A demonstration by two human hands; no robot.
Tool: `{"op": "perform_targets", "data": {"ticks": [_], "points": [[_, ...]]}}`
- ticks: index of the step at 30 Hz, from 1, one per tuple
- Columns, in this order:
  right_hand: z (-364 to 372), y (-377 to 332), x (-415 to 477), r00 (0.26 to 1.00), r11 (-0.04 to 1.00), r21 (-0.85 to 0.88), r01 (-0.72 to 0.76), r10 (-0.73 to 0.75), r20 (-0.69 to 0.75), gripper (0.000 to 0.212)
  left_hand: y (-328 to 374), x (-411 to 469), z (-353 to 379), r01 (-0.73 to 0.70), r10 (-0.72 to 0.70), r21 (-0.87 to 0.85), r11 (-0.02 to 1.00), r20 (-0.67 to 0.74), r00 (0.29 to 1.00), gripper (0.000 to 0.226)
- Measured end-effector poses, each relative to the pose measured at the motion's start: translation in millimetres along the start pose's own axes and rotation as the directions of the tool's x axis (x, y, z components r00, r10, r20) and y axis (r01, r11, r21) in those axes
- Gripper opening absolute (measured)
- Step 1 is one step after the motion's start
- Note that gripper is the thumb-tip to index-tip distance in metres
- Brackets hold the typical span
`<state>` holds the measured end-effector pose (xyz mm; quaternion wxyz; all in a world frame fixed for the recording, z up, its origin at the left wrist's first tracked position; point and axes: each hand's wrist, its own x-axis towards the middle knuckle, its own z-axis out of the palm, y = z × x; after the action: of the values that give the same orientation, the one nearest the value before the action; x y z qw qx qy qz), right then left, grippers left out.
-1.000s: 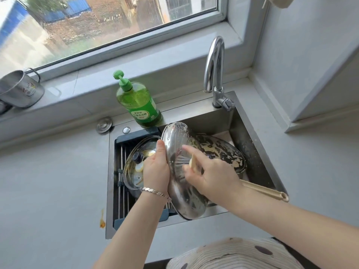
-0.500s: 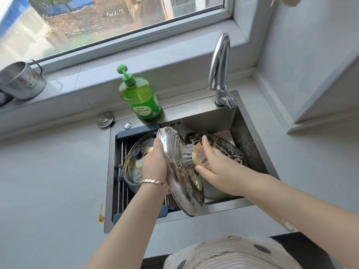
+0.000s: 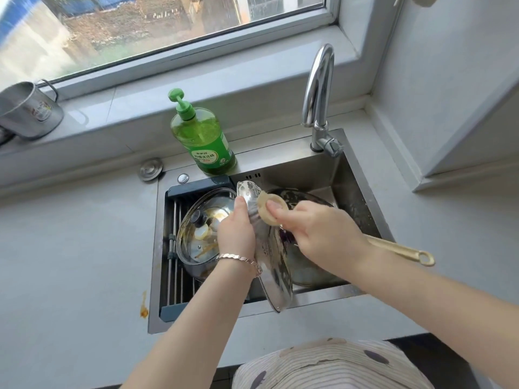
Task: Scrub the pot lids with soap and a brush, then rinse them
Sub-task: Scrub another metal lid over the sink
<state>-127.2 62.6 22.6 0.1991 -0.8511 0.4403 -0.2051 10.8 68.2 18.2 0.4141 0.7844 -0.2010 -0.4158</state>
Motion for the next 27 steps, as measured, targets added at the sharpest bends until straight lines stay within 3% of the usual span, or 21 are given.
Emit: {"op": "perform_targets", "data": {"ticks": [3,8,10,13,16,18,23,25,27], "points": [[0,5,15,0.995,0.996,0.026,-0.080,0.078,0.060,0.047,2,4,-3,0.041,-0.041,-0.026,0.999,0.027,0.999,0.045],[-3,-7,-21,0.977,0.981,-0.027,0.190,-0.186,0.101,0.051,1,0,-10,0.124,-0.117,-0.059,0.991,0.099,0.988,0.050],[-9,1,-3,0.980,0.990,-0.039,0.134,-0.127,0.151,0.050,0,-5,-8,0.104,-0.098,-0.049,0.993,0.122,0.988,0.046],[-5,11,14,0.994,1.000,-0.020,0.004,-0.002,0.109,0.047,1,-4,-8,0.043,-0.044,0.012,0.999,0.113,0.993,0.044],[-1,-6,-18,0.982,0.986,0.128,0.103,-0.122,0.147,0.050,-3,3,-15,0.097,-0.093,-0.034,0.995,0.106,0.990,0.045],[7,-5,-35,0.967,0.974,0.128,0.185,-0.204,0.152,0.049,-6,2,-17,0.088,-0.088,0.003,0.996,0.090,0.992,0.046],[8,16,8,0.993,0.980,0.178,-0.084,0.068,0.098,0.043,-3,-3,-11,0.025,-0.028,0.034,0.999,0.069,0.997,0.048],[8,3,-6,0.998,0.976,0.217,-0.018,0.005,0.059,0.043,-6,3,-15,0.070,-0.067,-0.048,0.996,0.064,0.996,0.051],[11,-9,-37,0.990,0.965,0.256,0.050,-0.082,0.116,0.045,-10,6,-21,0.081,-0.076,-0.092,0.992,0.049,0.996,0.063]]}}
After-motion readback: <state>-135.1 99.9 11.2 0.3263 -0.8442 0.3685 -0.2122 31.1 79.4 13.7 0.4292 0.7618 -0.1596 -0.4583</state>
